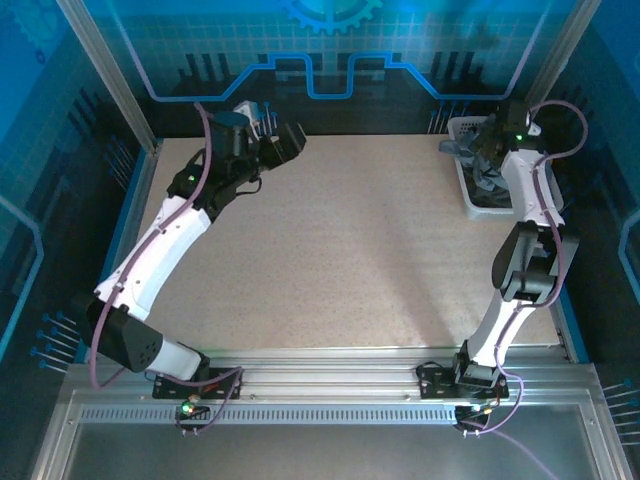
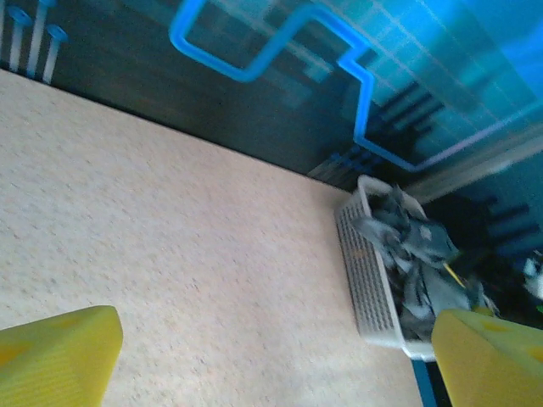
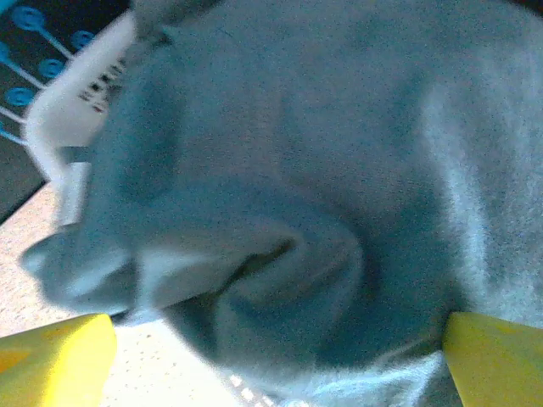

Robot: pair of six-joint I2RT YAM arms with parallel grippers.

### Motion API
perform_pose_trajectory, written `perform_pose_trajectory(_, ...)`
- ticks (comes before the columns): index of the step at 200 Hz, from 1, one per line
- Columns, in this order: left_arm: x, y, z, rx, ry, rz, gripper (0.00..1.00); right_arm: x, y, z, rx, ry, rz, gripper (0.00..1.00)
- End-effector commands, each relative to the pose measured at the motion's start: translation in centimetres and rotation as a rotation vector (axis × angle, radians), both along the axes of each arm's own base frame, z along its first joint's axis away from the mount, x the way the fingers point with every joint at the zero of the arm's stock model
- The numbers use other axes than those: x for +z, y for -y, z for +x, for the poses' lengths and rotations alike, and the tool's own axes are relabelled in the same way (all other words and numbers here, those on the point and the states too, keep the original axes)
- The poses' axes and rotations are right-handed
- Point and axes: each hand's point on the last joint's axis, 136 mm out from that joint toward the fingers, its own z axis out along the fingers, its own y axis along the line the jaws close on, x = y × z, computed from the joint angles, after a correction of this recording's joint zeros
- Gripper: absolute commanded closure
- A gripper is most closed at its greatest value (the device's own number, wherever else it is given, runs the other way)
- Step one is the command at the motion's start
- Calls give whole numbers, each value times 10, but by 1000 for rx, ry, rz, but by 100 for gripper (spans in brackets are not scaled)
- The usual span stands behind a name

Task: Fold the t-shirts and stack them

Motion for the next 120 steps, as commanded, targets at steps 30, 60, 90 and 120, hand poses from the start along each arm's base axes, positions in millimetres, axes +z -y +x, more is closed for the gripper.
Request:
perform_pose_trajectory(30,9,15,-40,-110,-42,-105,13,-38,40,12,-169,128,235,23)
perform_pose_trajectory(60,7,12,-50,-114,-45,-105,22,-28,35,21,-119,189,245,87)
perform_pose_trajectory(90,0,12,-52,-113,-57,-114,29,8,10,1,-114,309,247,100)
perform_pose_trajectory(120,-11,14,-49,-108,-75,-123,32,75,-42,-33,-47,452,175,100)
